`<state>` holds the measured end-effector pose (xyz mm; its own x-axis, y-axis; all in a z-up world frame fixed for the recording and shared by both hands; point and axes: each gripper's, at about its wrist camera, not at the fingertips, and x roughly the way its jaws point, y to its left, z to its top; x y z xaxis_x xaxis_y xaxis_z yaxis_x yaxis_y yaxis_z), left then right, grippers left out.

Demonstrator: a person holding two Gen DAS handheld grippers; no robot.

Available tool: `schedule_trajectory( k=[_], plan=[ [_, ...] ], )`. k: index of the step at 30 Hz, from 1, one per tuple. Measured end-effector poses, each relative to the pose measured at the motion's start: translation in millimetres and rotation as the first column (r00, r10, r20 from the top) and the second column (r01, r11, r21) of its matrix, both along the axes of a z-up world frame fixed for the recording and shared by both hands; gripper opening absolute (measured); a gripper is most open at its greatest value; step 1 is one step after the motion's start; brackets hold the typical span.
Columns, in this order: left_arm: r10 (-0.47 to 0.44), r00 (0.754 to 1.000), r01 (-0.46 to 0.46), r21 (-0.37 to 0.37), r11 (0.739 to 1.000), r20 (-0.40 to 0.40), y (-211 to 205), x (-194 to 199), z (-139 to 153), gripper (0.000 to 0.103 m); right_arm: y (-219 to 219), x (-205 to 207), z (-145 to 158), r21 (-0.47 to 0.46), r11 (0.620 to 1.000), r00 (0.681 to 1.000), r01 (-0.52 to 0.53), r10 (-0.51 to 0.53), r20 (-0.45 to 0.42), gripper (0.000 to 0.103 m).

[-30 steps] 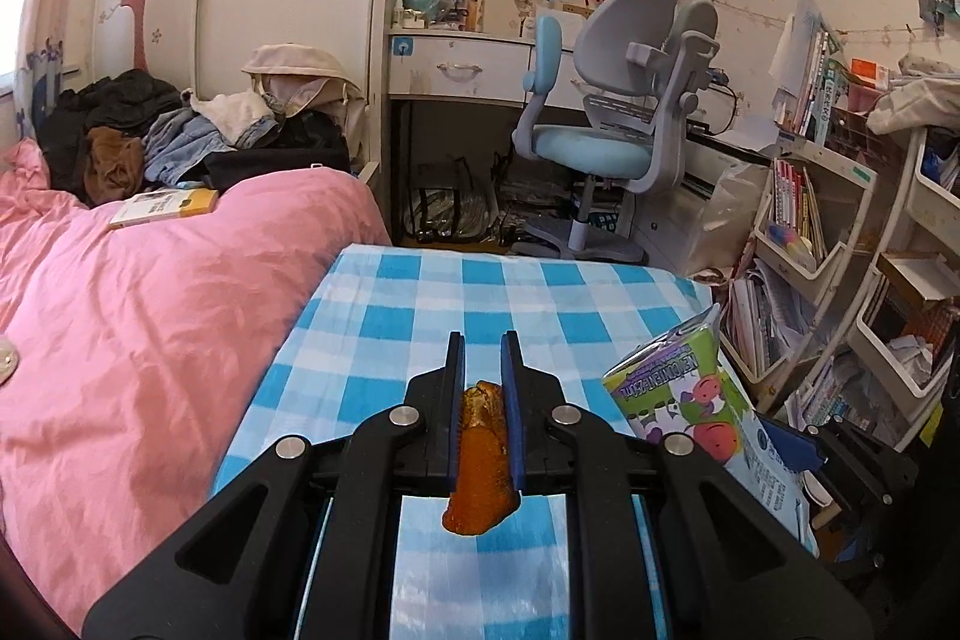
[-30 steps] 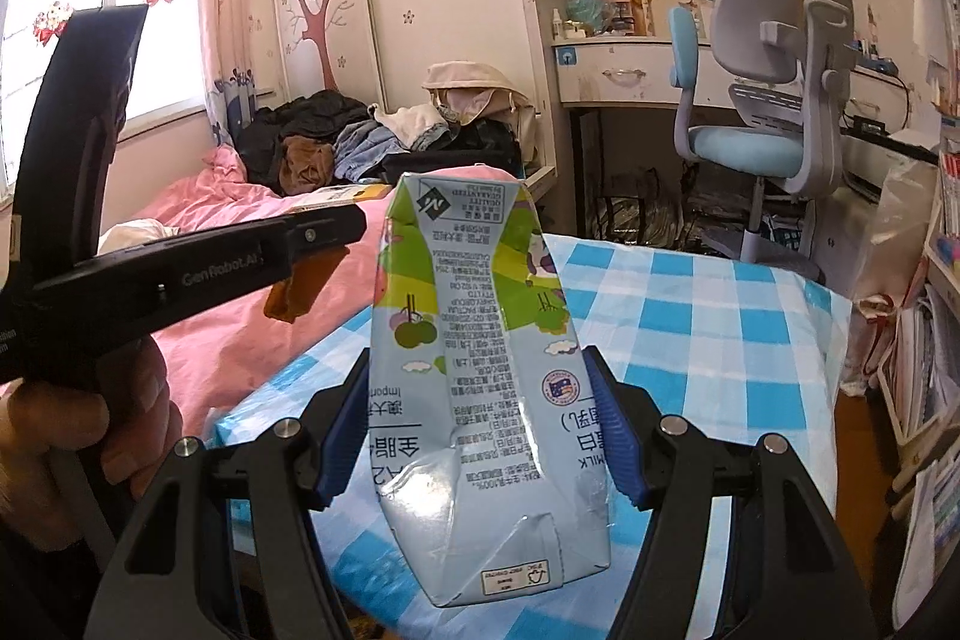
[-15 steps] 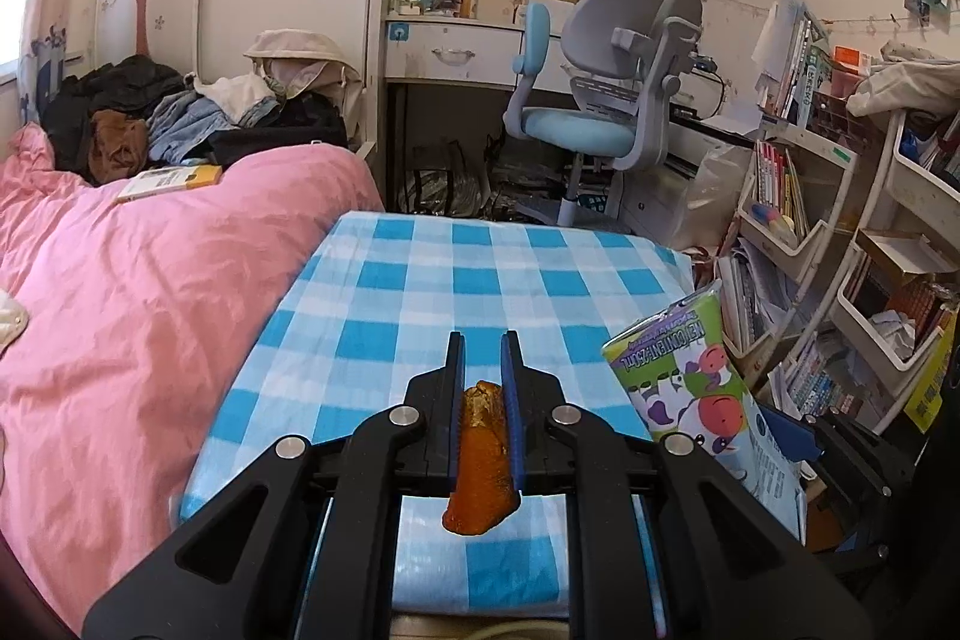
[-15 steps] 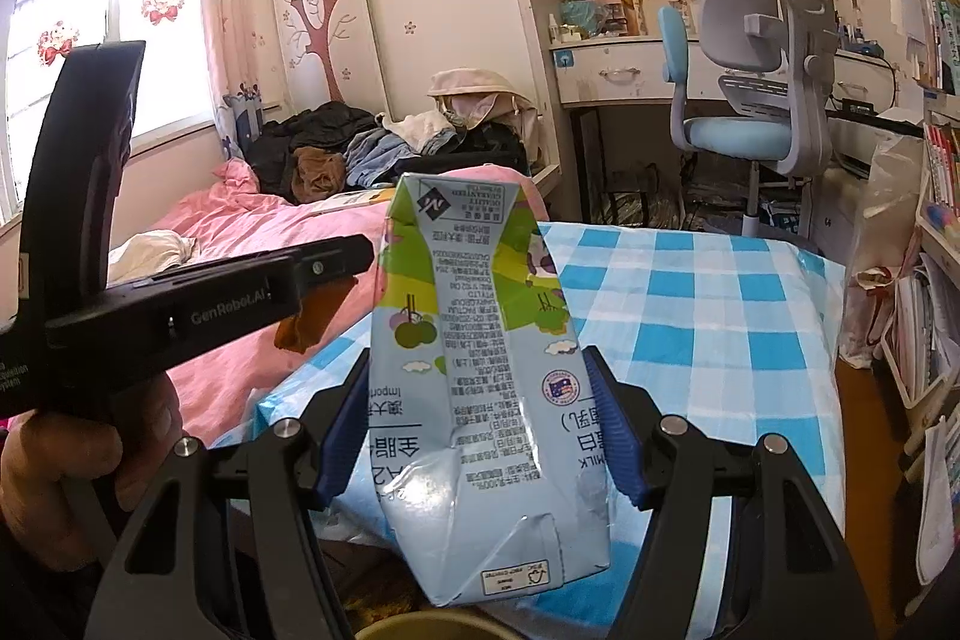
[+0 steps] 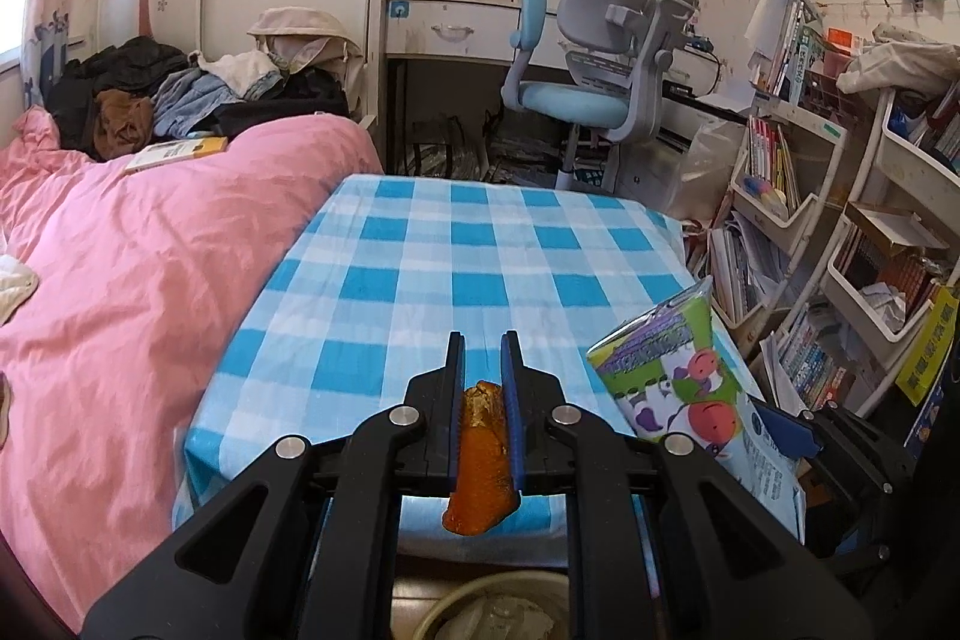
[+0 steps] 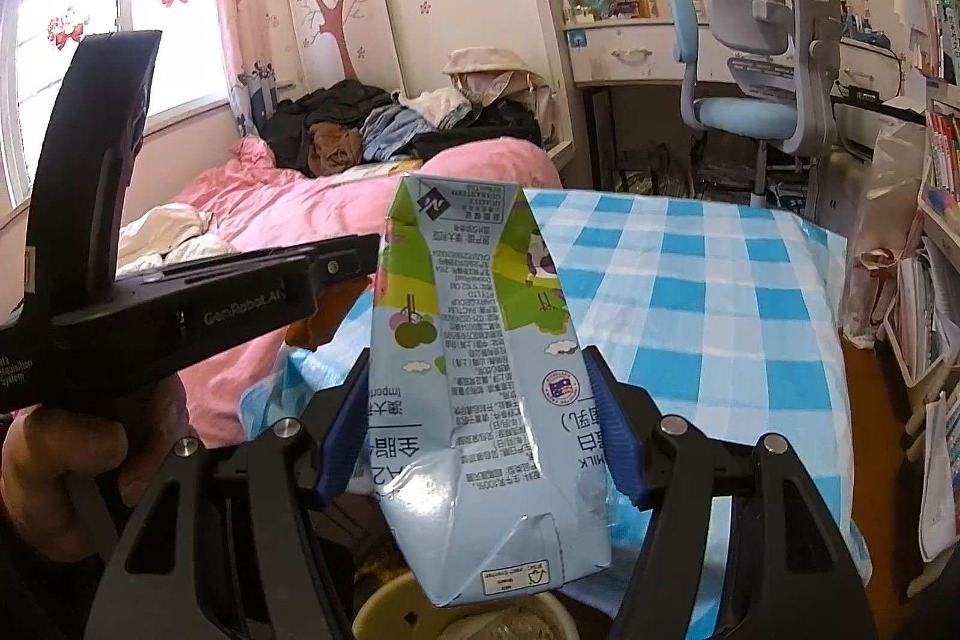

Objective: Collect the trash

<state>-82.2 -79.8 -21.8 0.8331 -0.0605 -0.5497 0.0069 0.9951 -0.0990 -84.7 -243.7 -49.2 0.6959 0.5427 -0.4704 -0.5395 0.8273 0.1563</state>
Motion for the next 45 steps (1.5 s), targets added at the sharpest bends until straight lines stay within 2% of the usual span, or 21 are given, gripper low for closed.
schedule_trajectory(
  k=[14, 22, 27, 33, 36, 39, 40, 44, 45],
  plan=[
    [-0.003, 0.997, 0.002, -0.007, 1.0, -0.072, -1.2, -33.8, -20.7, 0.012, -2.4, -39.0, -20.9, -0.059, 0.998, 0.991, -0.028, 0.02, -0.13, 0.065],
    [-0.031, 0.988, 0.027, -0.031, 0.999, -0.152, -6.9, -52.9, -41.4, 0.012, -4.7, -55.3, -38.2, -0.096, 0.995, 0.972, -0.03, 0.007, -0.234, 0.065],
    [-0.048, 0.976, 0.039, -0.049, 0.998, -0.212, -8.0, -62.4, -56.2, 0.012, -5.2, -63.6, -50.2, -0.124, 0.991, 0.955, -0.04, 0.002, -0.296, 0.065],
    [-0.08, 0.945, 0.058, -0.079, 0.995, -0.318, -9.9, -71.6, -80.2, 0.012, -1.8, -74.8, -65.3, -0.181, 0.981, 0.93, -0.066, -0.005, -0.368, 0.065],
    [-0.083, 0.936, 0.058, -0.082, 0.995, -0.343, -9.9, -76.2, -87.0, 0.012, -2.1, -76.3, -67.7, -0.193, 0.979, 0.928, -0.058, -0.018, -0.372, 0.07],
    [-0.077, 0.938, 0.055, -0.074, 0.996, -0.338, -9.6, -79.6, -86.5, 0.014, -4.8, -78.0, -66.4, -0.193, 0.981, 0.931, -0.036, -0.037, -0.363, 0.077],
    [-0.071, 0.94, 0.05, -0.073, 0.996, -0.333, -9.0, -80.6, -85.2, 0.02, -6.1, -79.4, -64.3, -0.193, 0.981, 0.934, -0.023, -0.047, -0.353, 0.08],
    [-0.005, 0.961, -0.004, -0.032, 0.999, -0.277, -6.1, -85.9, -74.2, 0.06, -4.5, -81.5, -58.6, -0.232, 0.973, 0.949, 0.025, -0.096, -0.301, 0.089],
    [0.011, 0.965, -0.015, -0.012, 1.0, -0.26, -6.0, -86.8, -70.3, 0.065, -3.3, -80.3, -57.0, -0.242, 0.969, 0.951, 0.037, -0.109, -0.29, 0.09]
  ],
)
